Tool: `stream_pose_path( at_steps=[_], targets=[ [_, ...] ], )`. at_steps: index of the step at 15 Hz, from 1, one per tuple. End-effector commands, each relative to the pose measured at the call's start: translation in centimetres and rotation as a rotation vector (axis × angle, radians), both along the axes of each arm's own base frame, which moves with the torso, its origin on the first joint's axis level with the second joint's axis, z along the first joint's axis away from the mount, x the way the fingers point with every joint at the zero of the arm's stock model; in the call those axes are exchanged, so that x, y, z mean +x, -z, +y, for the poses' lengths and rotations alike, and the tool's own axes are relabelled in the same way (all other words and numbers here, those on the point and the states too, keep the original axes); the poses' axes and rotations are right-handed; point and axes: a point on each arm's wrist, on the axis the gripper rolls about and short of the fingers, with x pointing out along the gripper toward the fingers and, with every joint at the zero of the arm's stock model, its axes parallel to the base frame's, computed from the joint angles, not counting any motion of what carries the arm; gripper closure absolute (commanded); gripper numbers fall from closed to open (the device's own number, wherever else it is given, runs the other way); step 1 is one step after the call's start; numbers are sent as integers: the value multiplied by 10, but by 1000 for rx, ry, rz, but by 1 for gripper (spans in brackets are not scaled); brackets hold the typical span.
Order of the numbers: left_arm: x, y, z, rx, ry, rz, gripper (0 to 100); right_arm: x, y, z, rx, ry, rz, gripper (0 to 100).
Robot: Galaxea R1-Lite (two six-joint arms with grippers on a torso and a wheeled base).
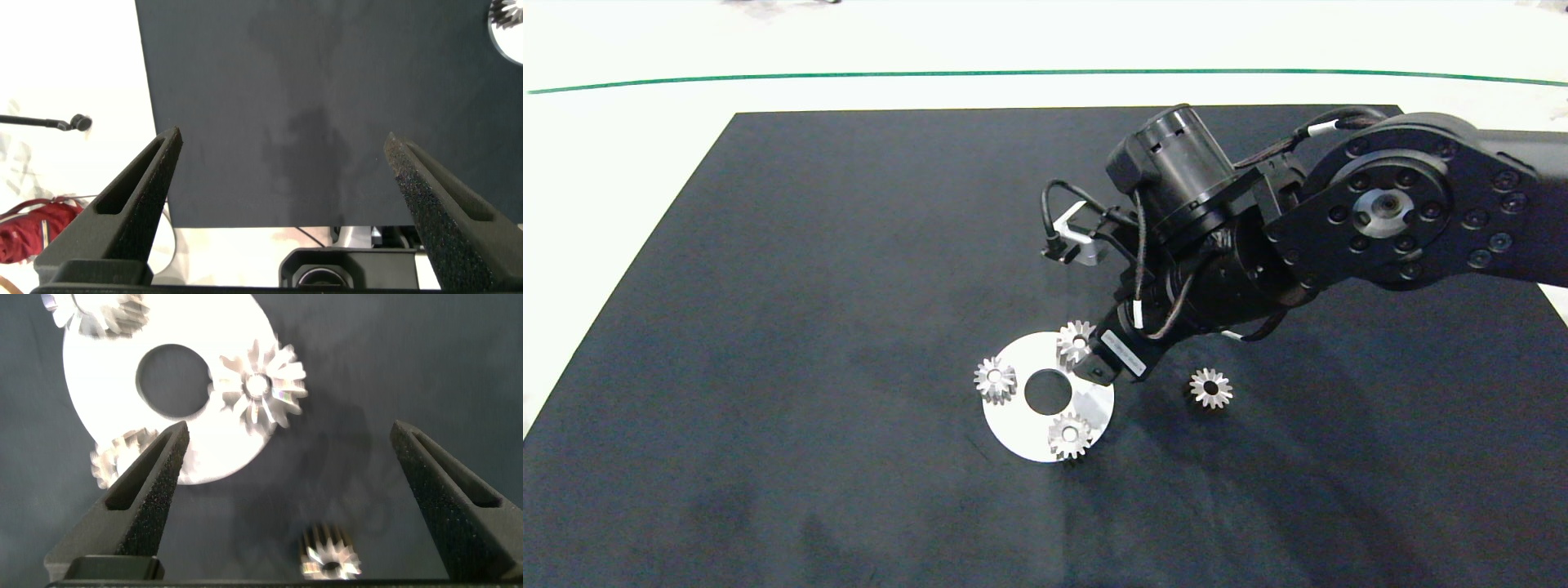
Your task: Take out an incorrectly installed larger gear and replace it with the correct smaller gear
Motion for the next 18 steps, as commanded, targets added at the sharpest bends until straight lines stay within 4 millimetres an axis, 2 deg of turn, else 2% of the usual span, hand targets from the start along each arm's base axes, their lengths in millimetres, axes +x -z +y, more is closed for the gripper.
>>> stream_pose_path(
  at_steps=[1, 6, 18],
  targets=[
    [-2, 1, 0, 3, 0, 2, 0, -3, 6, 2, -10, -10, 13, 0],
    [-3, 1, 0, 4, 1, -1, 0, 1, 15, 22, 3, -20, 18, 0],
    [-7, 1, 0, 8, 5, -11, 0, 17, 26, 25, 17, 18, 27, 0]
  ],
)
